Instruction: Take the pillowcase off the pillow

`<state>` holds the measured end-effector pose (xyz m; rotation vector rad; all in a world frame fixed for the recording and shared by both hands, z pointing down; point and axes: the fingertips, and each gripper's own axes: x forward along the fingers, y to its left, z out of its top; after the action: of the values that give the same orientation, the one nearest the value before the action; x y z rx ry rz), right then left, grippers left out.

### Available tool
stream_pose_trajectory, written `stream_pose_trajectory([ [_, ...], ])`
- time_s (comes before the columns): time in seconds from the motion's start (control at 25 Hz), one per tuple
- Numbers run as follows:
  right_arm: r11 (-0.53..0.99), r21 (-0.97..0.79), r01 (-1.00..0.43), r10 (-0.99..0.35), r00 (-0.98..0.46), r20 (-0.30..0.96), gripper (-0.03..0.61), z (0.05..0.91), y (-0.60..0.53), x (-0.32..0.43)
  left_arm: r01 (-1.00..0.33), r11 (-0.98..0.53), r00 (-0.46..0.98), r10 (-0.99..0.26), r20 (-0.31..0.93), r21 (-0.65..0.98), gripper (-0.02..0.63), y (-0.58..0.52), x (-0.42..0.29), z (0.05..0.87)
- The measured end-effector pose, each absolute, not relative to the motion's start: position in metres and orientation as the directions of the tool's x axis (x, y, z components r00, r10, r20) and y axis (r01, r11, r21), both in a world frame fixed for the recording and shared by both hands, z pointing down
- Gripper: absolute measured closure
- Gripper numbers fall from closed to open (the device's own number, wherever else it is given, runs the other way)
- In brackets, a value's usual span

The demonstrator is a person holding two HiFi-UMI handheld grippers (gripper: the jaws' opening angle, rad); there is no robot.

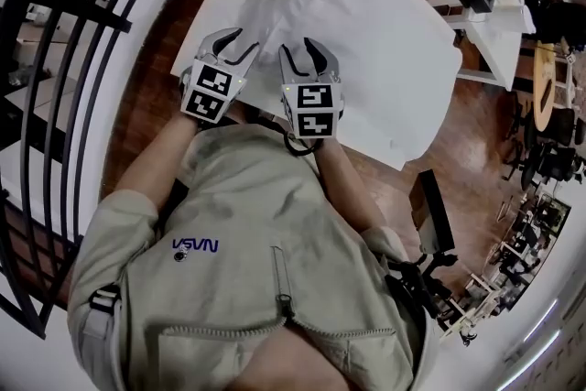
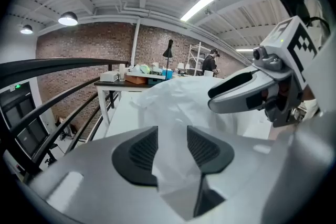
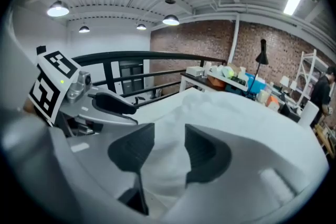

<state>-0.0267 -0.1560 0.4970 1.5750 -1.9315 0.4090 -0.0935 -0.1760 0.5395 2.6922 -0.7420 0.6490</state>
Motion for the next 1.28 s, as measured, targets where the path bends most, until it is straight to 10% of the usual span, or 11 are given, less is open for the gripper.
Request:
stream_pose_trajectory([
  [0.44,0.28,0.188,-0.941,-0.692,-0.063,0.719,0.4,0.53,-0.149,-0.027,-0.447,-0.86,0.826,-0.292,0.482,0.246,0.51,-0.161,-0.072,0.559],
  [0.6,0.272,0.252,-0.929,-0.695,-0.009,0.719,0.494,0.531,-0.152,-0.019,-0.411,-0.877,0.839,-0.257,0.48,0.247,0.607,-0.156,-0.064,0.559],
  [1.28,0.237,0.229,-0.944,-0.756,-0.031,0.653,0.566,0.51,-0.146,-0.013,-0.413,-0.821,0.874,-0.236,0.424,0.395,0.523,-0.163,-0.062,0.545],
])
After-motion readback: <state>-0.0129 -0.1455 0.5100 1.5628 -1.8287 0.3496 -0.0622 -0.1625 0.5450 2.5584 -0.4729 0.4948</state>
